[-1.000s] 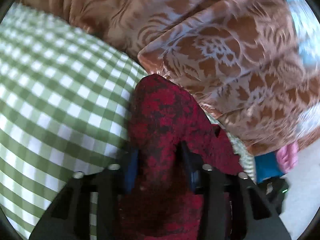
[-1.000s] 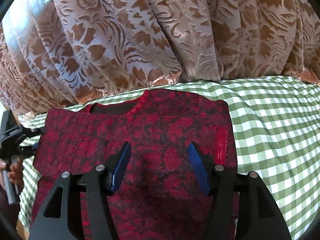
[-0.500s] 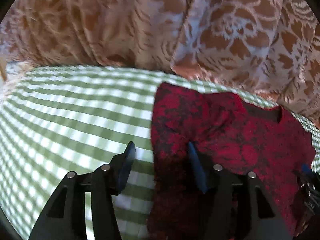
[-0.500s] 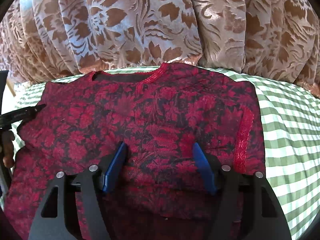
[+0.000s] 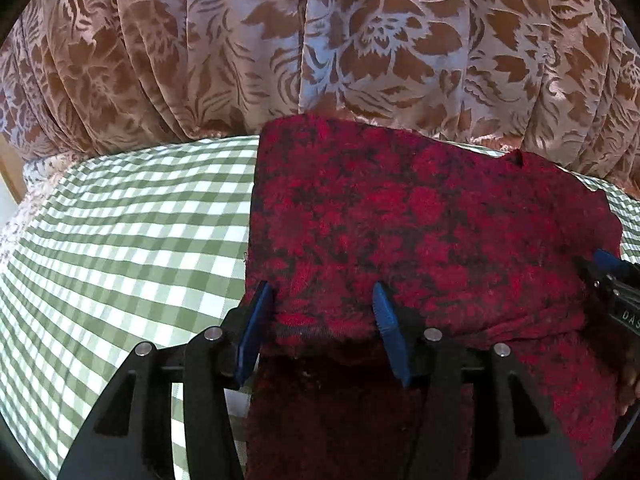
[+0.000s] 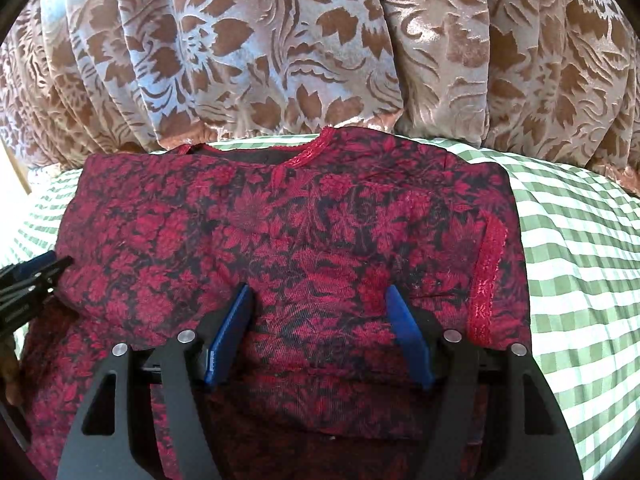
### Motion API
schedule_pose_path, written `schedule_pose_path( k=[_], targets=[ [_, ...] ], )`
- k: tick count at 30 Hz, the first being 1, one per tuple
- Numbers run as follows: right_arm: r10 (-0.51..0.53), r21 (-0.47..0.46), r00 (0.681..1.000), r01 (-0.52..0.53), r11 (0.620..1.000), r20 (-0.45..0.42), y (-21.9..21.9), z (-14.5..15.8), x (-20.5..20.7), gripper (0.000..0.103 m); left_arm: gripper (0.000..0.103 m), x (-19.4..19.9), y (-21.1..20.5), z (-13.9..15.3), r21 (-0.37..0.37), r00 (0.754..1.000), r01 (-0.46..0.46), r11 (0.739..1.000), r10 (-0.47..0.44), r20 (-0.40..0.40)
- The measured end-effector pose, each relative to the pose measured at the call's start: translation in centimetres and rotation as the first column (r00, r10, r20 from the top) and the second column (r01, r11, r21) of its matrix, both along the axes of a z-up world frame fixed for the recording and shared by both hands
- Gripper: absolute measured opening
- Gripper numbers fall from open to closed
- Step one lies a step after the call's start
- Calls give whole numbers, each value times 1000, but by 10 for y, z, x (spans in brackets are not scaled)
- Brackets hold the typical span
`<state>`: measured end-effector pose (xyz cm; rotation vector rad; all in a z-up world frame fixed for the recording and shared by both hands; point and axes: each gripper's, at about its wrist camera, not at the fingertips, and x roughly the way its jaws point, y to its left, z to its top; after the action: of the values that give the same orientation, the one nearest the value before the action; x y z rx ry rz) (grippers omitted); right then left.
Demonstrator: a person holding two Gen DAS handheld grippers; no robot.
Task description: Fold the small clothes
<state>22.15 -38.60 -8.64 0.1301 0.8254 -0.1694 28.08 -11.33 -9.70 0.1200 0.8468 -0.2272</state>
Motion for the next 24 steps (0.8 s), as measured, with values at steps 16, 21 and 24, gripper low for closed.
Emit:
schedule_pose_path(
  k=[16, 21, 24],
  targets=[
    [-10, -31, 1000, 10, 999, 0, 3, 0, 0, 74, 56, -70, 50, 50, -60, 989, -99, 993, 105, 103],
    [-40, -91, 999, 38, 995, -20, 9, 7, -4, 90, 57, -94, 61, 62, -49, 986, -98, 994, 104, 129],
    [-59, -55, 998, 58, 997, -13, 9, 17, -15, 93, 58, -104, 63, 65, -49, 987, -92, 995, 98, 131]
  ],
)
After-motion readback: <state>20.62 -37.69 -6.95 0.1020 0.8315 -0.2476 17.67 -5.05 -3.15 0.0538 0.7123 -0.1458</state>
